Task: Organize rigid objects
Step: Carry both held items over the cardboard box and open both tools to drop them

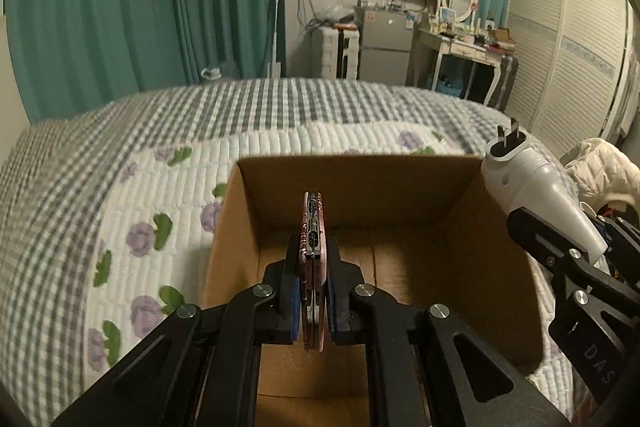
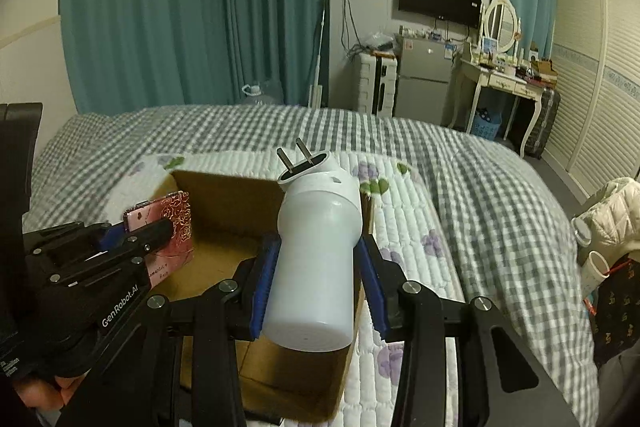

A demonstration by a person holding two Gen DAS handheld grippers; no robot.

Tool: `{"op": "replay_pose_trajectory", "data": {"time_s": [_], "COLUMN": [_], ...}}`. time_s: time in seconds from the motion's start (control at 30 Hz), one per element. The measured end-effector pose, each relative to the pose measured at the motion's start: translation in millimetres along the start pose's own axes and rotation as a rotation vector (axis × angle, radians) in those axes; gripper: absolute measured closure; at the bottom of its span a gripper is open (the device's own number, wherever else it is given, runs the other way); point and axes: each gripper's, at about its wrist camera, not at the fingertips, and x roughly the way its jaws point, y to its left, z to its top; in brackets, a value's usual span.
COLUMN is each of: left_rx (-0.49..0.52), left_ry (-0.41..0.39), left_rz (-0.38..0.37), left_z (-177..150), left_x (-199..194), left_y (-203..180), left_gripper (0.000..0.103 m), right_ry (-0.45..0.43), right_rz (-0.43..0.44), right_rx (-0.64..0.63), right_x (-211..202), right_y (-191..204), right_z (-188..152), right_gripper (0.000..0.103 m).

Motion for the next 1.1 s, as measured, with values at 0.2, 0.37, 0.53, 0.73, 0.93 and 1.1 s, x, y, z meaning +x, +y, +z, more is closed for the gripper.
{"op": "replay_pose_trajectory", "data": {"time_s": [0.2,0.37,0.53,0.73,0.93,1.1], "left_rx": [0.008,0.005,-0.013,0.017,0.036,0.003], "left_ry": [0.009,-0.014,-0.022,-0.058,-0.095,-0.121], "left_rz": [0.000,0.011,0.017,0.016,0.014,0.030], "left_z": [-6,-2,2,5,-3,-23], "left_x": [15,9,-5,-46,-103,-151], "left_y": [-6,-5,2,4,5,19], "left_gripper": [0.092,0.075,0.072,0.068,0.053,0.042], "right_ry": [0.023,0.031,0.042,0.039,-0.010,-0.041], "right_rz": [0.012,0.021,0.031,0.006,-0.001,-0.006], "right_rx": [0.002,0.008,0.008,0.005,-0.017,0.003], "right_x": [26,30,34,14,-53,-112], "right_y": [-3,-6,-7,-5,-8,-9], "right_z": [-9,-10,-9,-6,6,0], "right_gripper": [0.064,0.064,0.063,0.041,0.037,0.024]}}
